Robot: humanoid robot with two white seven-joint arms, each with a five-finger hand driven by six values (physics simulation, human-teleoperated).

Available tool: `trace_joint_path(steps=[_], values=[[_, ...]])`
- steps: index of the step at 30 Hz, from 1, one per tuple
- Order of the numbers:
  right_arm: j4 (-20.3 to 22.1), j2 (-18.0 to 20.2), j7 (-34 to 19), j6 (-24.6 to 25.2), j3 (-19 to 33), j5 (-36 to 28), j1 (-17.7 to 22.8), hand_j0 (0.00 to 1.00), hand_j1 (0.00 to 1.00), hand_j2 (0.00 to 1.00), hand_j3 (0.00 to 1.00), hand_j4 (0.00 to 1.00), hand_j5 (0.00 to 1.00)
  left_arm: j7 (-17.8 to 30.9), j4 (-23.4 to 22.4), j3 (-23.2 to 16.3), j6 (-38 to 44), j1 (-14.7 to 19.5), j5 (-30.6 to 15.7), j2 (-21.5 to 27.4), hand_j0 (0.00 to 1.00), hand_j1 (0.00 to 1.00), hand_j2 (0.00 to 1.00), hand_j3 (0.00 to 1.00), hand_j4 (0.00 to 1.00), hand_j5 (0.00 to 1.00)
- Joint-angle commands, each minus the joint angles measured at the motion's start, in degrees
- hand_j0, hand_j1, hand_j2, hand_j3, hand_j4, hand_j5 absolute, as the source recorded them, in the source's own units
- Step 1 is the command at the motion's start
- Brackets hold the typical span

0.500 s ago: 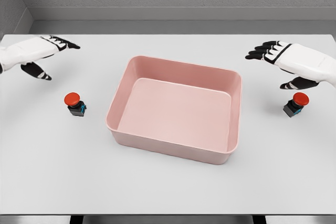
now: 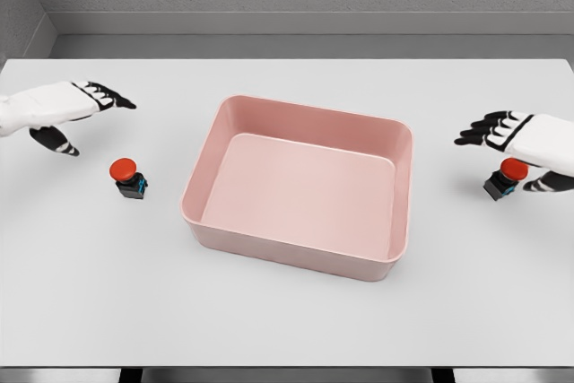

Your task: Put the industrial switch in the basket with both arms

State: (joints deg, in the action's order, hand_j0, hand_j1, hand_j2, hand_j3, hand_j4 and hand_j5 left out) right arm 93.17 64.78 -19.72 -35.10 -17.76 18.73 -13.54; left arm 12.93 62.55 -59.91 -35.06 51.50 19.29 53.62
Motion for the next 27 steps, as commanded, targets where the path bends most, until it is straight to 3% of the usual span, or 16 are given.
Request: trace_joint_path(steps=[1, 3, 8, 15, 21, 27], values=[[0.3, 0.5, 0.0, 0.1, 0.4, -0.4, 0.0, 1.00, 1.00, 1.00, 1.00, 1.00, 1.00, -0.1, 3.1, -1.3, 0.1, 0.1, -0.4, 2.1, 1.00, 1.00, 1.00, 1.00, 1.00, 1.00], [-0.2, -0.1, -0.2, 0.1, 0.3, -0.3, 0.3, 1.00, 1.00, 1.00, 1.00, 1.00, 1.00, -0.1, 5.7, -1.3, 0.1, 0.1, -0.5, 4.3, 1.00, 1.00, 1.00, 1.00, 1.00, 1.00], [-0.4, -0.1, -0.2, 0.1, 0.4, 0.3, 0.5, 1.00, 1.00, 1.00, 1.00, 1.00, 1.00, -0.1, 10.1, -3.9, 0.1, 0.5, -0.5, 4.3, 1.00, 1.00, 1.00, 1.00, 1.00, 1.00], [-5.0, -2.8, -0.8, 0.1, 1.3, 5.0, 1.0, 1.00, 1.00, 1.00, 1.00, 1.00, 1.00, -0.1, 14.7, -5.9, 0.1, 0.5, -0.5, 7.6, 1.00, 1.00, 1.00, 1.00, 1.00, 1.00], [-9.0, -7.4, -0.8, 0.1, 1.2, 10.2, 0.3, 1.00, 1.00, 1.00, 1.00, 1.00, 1.00, -0.1, 15.2, -6.8, 0.1, 0.5, -0.4, 7.1, 1.00, 1.00, 1.00, 1.00, 1.00, 1.00], [-9.6, -7.5, -0.8, 0.1, 1.2, 10.3, -0.2, 1.00, 1.00, 1.00, 1.00, 1.00, 1.00, -0.1, 16.1, -7.5, 0.1, 0.7, -0.4, 6.3, 1.00, 1.00, 1.00, 1.00, 1.00, 1.00]])
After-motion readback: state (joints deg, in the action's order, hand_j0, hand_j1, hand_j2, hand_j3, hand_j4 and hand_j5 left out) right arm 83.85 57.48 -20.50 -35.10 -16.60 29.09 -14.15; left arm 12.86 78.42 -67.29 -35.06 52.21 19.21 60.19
